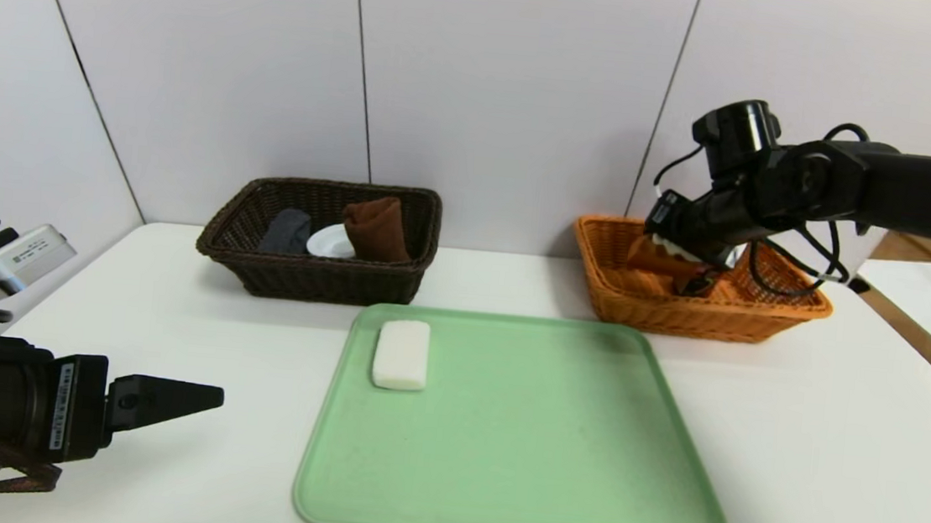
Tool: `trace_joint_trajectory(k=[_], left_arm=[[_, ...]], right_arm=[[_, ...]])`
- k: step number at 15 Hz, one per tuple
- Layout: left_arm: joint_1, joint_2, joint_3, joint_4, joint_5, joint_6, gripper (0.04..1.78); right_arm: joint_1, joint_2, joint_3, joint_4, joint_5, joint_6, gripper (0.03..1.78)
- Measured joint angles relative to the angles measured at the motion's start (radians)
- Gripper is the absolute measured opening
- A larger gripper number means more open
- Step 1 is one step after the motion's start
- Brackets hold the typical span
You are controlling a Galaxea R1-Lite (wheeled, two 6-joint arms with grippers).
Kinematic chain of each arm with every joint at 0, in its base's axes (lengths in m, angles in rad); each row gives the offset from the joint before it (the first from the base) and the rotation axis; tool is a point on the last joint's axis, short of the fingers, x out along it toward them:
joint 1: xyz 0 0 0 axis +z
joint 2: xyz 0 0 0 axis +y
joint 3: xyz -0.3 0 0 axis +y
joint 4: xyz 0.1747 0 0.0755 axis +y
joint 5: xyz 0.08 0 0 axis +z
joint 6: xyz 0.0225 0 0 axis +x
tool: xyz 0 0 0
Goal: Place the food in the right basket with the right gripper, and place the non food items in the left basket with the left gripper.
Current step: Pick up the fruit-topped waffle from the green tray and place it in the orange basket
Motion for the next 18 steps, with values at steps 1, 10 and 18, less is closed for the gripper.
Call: trace_joint_trajectory(k=[1, 10, 18], left_arm=[[0.000, 0.004, 0.000, -0.006, 0.000, 0.000, 1.69], [0.000, 0.019, 0.009, -0.010, 0.000, 0.000, 1.69], [0.000, 0.017, 0.010, -0.007, 0.000, -0.001, 1.69]], right_arm=[[0.001, 0.011, 0.000, -0.023, 0.000, -0.001, 0.87], [0.000, 0.085, 0.000, -0.082, -0.013, 0.001, 0.87], [0.000, 0.087, 0.000, -0.095, -0.014, 0.002, 1.35]])
